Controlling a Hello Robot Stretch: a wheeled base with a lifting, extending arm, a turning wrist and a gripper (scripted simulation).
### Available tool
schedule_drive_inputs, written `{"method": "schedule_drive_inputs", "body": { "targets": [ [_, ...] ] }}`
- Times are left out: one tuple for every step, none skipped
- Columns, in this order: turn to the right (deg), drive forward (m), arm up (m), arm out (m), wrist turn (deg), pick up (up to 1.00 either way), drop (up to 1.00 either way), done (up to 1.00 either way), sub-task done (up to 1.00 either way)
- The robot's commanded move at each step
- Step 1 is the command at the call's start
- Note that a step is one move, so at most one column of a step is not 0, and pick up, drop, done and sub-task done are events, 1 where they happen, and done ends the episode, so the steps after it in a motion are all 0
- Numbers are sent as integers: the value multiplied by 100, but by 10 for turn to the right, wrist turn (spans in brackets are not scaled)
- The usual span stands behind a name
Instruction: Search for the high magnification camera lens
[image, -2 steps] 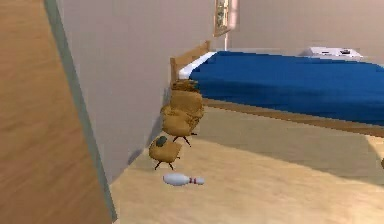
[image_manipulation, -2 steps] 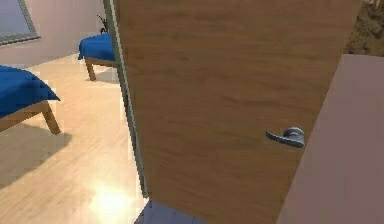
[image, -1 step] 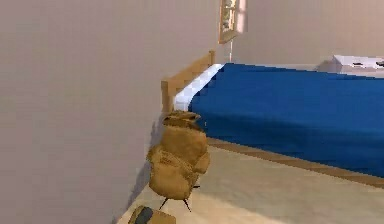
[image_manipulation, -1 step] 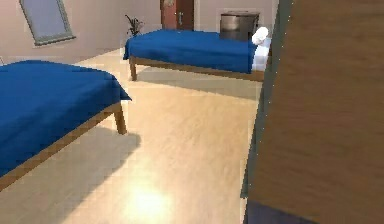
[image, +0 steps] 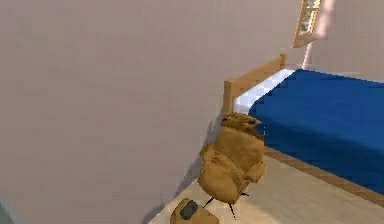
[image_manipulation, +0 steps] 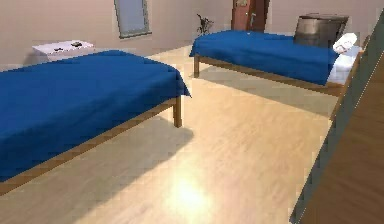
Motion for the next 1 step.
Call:
{"method": "schedule_drive_inputs", "body": {
  "targets": [
    [0,0,0,0,0,0,0,100,0]
  ]
}}
